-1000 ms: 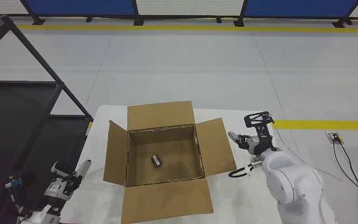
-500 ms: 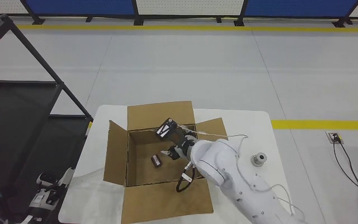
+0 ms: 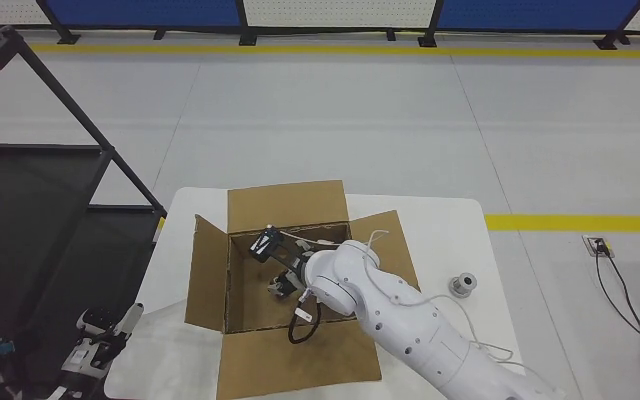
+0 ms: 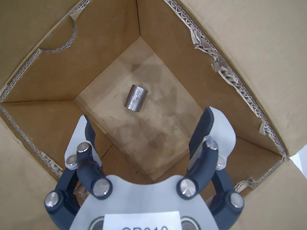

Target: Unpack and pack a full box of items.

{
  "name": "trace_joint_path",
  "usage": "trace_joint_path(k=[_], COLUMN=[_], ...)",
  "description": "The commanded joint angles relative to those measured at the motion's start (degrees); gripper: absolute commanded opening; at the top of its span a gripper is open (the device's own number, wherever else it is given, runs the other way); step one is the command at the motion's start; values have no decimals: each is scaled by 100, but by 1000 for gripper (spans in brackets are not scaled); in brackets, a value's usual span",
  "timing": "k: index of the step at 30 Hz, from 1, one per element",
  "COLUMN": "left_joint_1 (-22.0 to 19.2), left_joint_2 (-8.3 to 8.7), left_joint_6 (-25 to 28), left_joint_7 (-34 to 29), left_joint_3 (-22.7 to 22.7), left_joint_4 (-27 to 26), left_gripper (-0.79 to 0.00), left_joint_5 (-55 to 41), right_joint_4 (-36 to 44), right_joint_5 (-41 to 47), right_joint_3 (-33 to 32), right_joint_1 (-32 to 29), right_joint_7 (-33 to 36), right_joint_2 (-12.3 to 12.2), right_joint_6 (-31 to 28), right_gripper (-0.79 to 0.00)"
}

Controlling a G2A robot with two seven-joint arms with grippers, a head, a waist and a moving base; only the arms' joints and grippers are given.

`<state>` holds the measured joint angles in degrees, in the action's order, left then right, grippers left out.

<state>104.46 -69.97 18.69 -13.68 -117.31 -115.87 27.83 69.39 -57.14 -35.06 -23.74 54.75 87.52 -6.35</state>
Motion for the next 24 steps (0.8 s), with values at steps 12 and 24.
trace_joint_path(k=[12, 24], left_joint_1=[-137, -100], left_joint_2=[-4, -23], left_joint_6=[-306, -473], left_joint_7=[57, 189], left_joint_3=[47, 16], left_joint_4=[12, -12], left_gripper=[0, 0], left_joint_5=[-43, -101], right_joint_4=[-1456, -3594], right_joint_5=[406, 669], right_joint_3=[534, 1267], right_joint_1=[354, 748], right_joint_7=[-435, -1138], right_joint_2=[562, 1700], right_joint_6=[250, 730], right_gripper=[0, 0])
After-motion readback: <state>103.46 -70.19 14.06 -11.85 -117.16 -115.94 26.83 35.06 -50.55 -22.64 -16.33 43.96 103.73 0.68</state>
